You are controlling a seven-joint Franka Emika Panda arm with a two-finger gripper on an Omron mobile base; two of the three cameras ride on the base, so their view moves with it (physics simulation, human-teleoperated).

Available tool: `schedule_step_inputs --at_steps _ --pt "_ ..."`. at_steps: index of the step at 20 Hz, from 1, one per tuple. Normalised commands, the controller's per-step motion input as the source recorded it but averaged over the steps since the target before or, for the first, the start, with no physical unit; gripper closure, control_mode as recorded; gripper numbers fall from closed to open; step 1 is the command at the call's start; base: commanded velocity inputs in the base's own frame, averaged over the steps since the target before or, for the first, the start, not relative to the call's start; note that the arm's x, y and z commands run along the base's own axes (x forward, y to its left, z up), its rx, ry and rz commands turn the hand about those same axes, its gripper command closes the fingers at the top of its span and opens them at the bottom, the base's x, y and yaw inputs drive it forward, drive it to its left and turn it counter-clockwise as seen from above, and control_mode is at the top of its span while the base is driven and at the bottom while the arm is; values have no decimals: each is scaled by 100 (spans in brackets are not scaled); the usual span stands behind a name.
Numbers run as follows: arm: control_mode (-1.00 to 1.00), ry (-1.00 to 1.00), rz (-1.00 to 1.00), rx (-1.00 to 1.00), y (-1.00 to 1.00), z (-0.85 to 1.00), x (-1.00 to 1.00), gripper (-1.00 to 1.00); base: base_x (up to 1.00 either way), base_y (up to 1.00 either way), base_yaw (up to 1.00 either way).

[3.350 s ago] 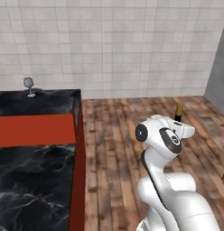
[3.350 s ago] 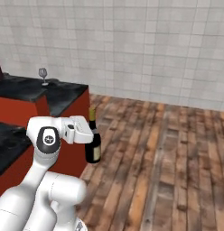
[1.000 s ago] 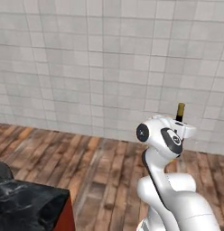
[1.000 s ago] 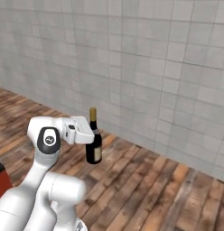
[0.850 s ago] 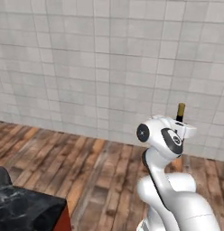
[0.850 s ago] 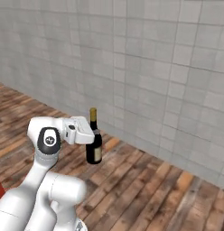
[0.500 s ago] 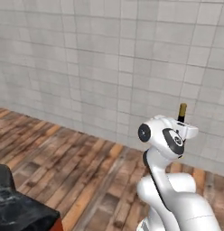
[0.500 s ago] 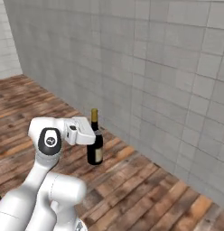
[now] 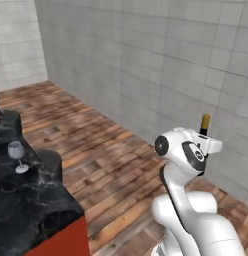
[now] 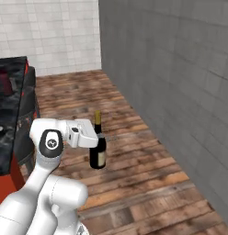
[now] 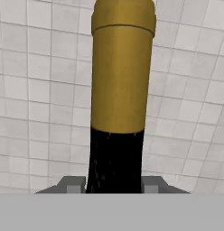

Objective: There is a wine glass and glass cup on the dining counter. Place the wine bottle next to the wine glass and the juice bottle next to the glass cup.

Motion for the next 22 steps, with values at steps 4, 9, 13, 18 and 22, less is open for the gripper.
schedule_step_inputs --at_steps 4,9,13,18,22 --pt "100 0 0 0 0 0 0 100 42 -7 77" --pt "100 0 0 0 0 0 0 100 37 -25 59" --pt "100 0 0 0 0 0 0 100 38 -31 53" --pt "100 0 0 0 0 0 0 100 23 -59 23" --pt "100 0 0 0 0 0 0 100 19 -68 11"
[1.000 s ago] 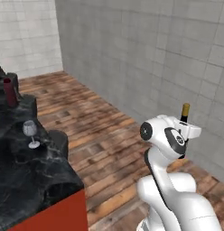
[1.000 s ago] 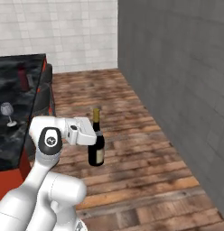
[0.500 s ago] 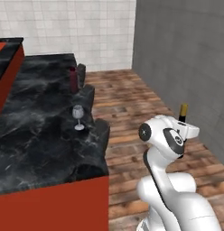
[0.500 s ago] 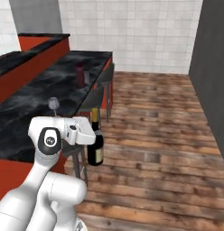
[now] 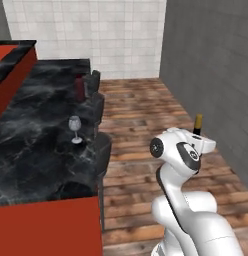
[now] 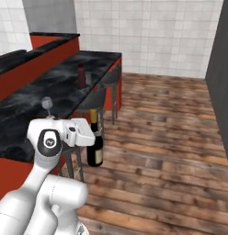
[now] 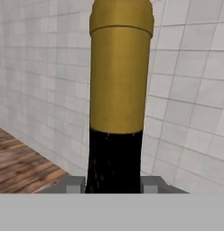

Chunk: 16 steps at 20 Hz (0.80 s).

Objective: There is a wine glass and glass cup on the dining counter. Place the wine bottle next to the wine glass and the juice bottle next to the glass cup.

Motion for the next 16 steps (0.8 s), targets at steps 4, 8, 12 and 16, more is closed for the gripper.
schedule_step_inputs --at_steps 4,8,12,16 --pt "100 0 0 0 0 0 0 100 23 -60 19" --pt "100 0 0 0 0 0 0 100 30 -43 39" --pt "100 0 0 0 0 0 0 100 32 -30 56" --pt "100 0 0 0 0 0 0 100 30 -31 55"
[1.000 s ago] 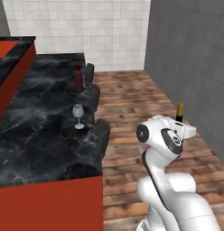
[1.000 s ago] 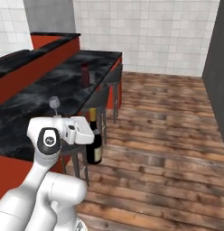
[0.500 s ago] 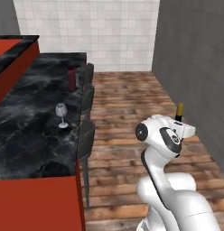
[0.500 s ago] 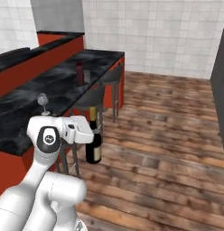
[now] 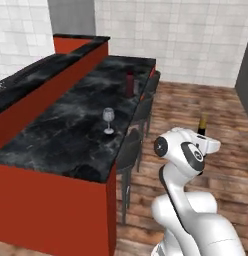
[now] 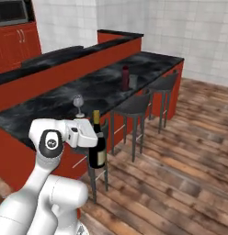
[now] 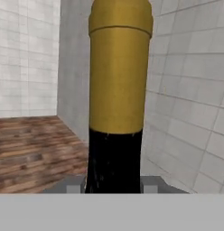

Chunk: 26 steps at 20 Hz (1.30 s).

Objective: There is a wine glass and glass cup on the dining counter. Place the wine bottle next to the wine glass and the juice bottle next to the glass cup.

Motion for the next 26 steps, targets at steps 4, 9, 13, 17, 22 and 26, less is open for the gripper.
schedule_step_inputs --at_steps 4,9,13,17,22,26 --pt "100 0 0 0 0 0 0 100 27 -37 47" --pt "100 0 0 0 0 0 0 100 39 -21 64" --pt "100 0 0 0 0 0 0 100 29 -24 65" --pt "100 0 0 0 0 0 0 100 4 -46 45" --pt "100 0 0 0 0 0 0 100 14 -51 32" --pt "100 0 0 0 0 0 0 100 27 -54 19"
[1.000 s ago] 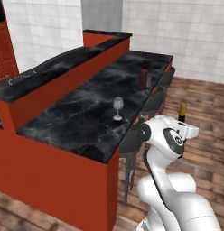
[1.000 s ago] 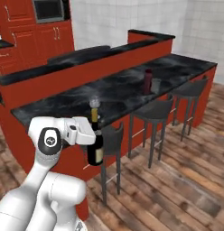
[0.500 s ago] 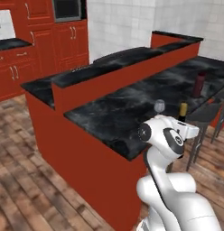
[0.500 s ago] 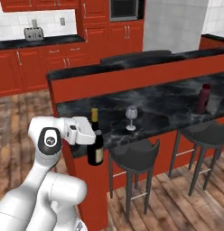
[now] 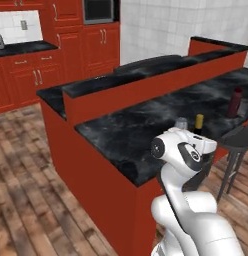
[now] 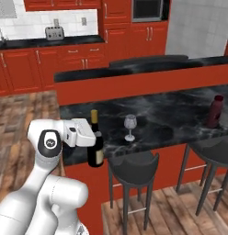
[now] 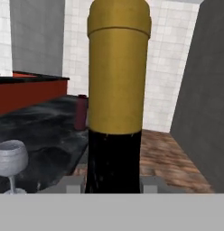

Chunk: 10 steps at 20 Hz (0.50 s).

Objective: There is a wine glass and glass cup on the dining counter. Place the wine bottle next to the wine glass and the juice bottle next to the glass cup.

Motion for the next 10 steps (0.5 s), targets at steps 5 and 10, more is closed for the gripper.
schedule_step_inputs --at_steps 5,10 --pt "100 0 0 0 0 0 0 100 23 -45 14" --pt "100 0 0 0 0 0 0 100 37 -26 17"
